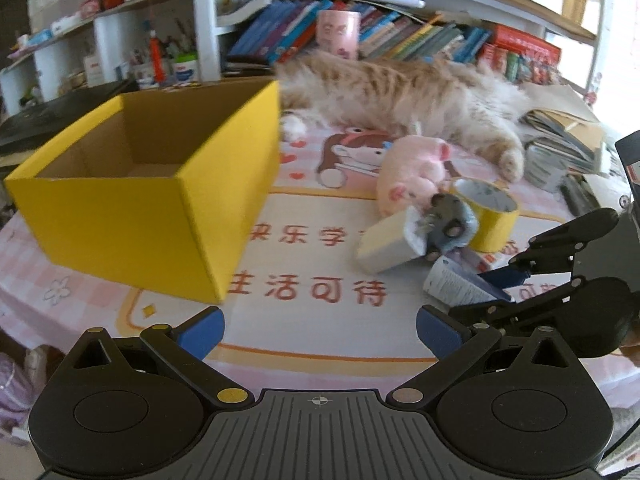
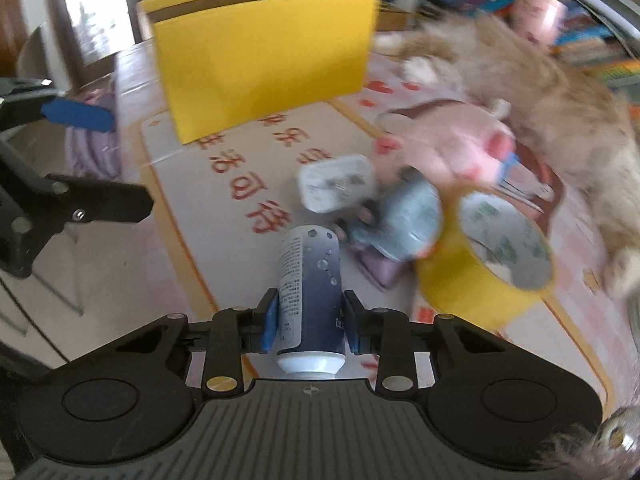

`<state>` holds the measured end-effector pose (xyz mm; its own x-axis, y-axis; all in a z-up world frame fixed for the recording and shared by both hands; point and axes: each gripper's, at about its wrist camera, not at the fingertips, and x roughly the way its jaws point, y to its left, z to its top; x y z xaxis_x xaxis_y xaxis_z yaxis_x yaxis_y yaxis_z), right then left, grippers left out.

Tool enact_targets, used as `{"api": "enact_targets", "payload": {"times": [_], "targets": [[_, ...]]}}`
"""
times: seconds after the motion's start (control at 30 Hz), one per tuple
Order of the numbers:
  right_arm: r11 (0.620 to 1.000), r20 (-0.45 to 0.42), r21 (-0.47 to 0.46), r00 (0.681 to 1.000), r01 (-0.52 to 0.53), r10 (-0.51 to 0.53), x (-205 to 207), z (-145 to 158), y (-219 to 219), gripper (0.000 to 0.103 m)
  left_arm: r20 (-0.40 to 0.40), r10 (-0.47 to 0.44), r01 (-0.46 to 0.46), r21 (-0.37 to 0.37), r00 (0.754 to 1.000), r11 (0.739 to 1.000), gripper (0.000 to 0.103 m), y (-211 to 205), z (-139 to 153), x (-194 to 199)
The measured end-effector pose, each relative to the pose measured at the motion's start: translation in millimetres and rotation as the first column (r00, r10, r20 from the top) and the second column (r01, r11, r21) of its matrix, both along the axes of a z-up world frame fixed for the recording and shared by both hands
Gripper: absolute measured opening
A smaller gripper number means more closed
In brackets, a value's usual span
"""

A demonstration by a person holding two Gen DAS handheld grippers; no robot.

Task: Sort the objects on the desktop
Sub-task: 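Grasp the blue-and-white spray bottle with the right gripper, then grasp the white plug charger with the left gripper while the right gripper holds the spray bottle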

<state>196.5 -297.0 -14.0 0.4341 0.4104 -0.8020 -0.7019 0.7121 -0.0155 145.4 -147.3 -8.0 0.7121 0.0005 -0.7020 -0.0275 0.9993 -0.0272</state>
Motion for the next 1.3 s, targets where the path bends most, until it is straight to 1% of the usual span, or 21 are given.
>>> {"api": "enact_targets", "payload": {"times": [0.1, 0.2, 0.27, 0.37, 0.43, 0.5, 0.6, 0.67, 0.77, 0.87, 0.93, 1.0, 1.13, 1.3], "targets": [[0.992, -0.001, 0.010, 0.992, 0.125, -0.125, -3, 0, -15, 0.030, 0.001, -0.033, 0.033, -0.006, 0.999, 0.999, 0.103, -9, -1, 6], [0.968, -0.005, 0.038, 0.969, 0.249, -0.249, -7, -2, -29, 0.030, 0.003, -0.060, 0.060, -0.017, 0.998, 0.998, 0.102, -17, -2, 16], [0.954, 0.015, 0.035, 0.955, 0.297, -0.298, -13, -4, -33, 0.030, 0.001, -0.071, 0.071, -0.025, 0.997, 0.997, 0.101, -21, -4, 24], [0.942, 0.025, 0.038, 0.942, 0.332, -0.333, -19, -5, -36, 0.030, -0.004, -0.088, 0.088, -0.017, 0.996, 0.996, 0.094, -29, -8, 40], [0.938, 0.024, 0.038, 0.938, 0.345, -0.346, -21, -5, -39, 0.030, -0.013, -0.092, 0.092, -0.001, 0.996, 0.996, 0.084, -33, -11, 51], [0.936, 0.028, 0.037, 0.936, 0.349, -0.350, -24, -5, -40, 0.030, -0.028, -0.087, 0.086, -0.019, 0.996, 0.996, 0.077, -33, -14, 61], [0.935, 0.027, 0.041, 0.935, 0.351, -0.352, -25, -6, -42, 0.030, -0.033, -0.071, 0.067, -0.103, 0.997, 0.992, 0.077, -27, -14, 73], [0.934, 0.025, 0.046, 0.934, 0.354, -0.355, -25, -6, -42, 0.030, -0.037, -0.069, 0.064, -0.123, 0.997, 0.990, 0.076, -25, -17, 81], [0.933, 0.025, 0.054, 0.933, 0.357, -0.358, -27, -6, -43, 0.030, -0.052, -0.077, 0.071, -0.111, 0.996, 0.991, 0.075, -27, -22, 89], [0.935, 0.028, 0.059, 0.935, 0.351, -0.353, -28, -7, -44, 0.030, -0.055, -0.091, 0.085, -0.109, 0.994, 0.990, 0.071, -28, -26, 91], [0.937, 0.031, 0.061, 0.937, 0.345, -0.347, -28, -8, -45, 0.030, -0.051, -0.096, 0.089, -0.113, 0.994, 0.990, 0.065, -28, -28, 92], [0.938, 0.034, 0.062, 0.939, 0.341, -0.343, -29, -8, -45, 0.030, -0.046, -0.099, 0.092, -0.134, 0.994, 0.987, 0.061, -26, -29, 93], [0.938, 0.035, 0.063, 0.939, 0.340, -0.343, -29, -8, -45, 0.030, -0.038, -0.093, 0.087, -0.139, 0.995, 0.987, 0.056, -23, -30, 93], [0.938, 0.035, 0.063, 0.939, 0.341, -0.343, -29, -8, -45, 0.030, -0.065, -0.072, 0.066, -0.086, 0.995, 0.994, 0.056, -17, -26, 83]]}}
